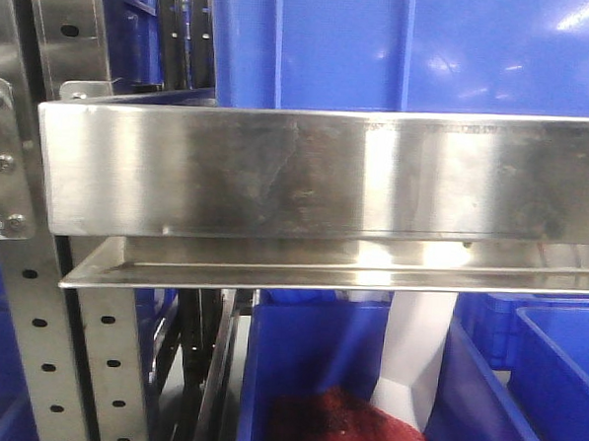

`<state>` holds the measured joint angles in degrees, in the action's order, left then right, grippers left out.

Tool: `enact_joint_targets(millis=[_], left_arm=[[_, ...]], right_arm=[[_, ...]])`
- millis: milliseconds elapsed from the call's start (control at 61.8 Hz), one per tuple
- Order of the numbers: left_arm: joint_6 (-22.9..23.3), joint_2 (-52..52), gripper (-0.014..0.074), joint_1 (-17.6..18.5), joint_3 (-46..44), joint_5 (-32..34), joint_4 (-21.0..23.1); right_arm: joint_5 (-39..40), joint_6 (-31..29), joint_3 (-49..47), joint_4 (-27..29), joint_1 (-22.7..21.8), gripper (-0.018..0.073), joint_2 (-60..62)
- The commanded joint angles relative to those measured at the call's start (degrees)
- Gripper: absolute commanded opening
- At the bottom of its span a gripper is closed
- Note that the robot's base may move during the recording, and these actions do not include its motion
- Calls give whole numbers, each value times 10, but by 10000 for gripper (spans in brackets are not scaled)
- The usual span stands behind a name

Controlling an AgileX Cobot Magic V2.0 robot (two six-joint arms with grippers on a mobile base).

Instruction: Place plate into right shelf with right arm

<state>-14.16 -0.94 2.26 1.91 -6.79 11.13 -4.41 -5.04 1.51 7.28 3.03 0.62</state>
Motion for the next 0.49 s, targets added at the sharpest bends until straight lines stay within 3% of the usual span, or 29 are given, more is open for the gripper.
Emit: enact_joint_targets(millis=[0,470], left_arm=[[2,-6,-47,3,4,48,3],[2,-6,-47,3,4,48,3]], right_arm=[[48,-5,-3,0,-3,20,7],[48,-5,-3,0,-3,20,7]])
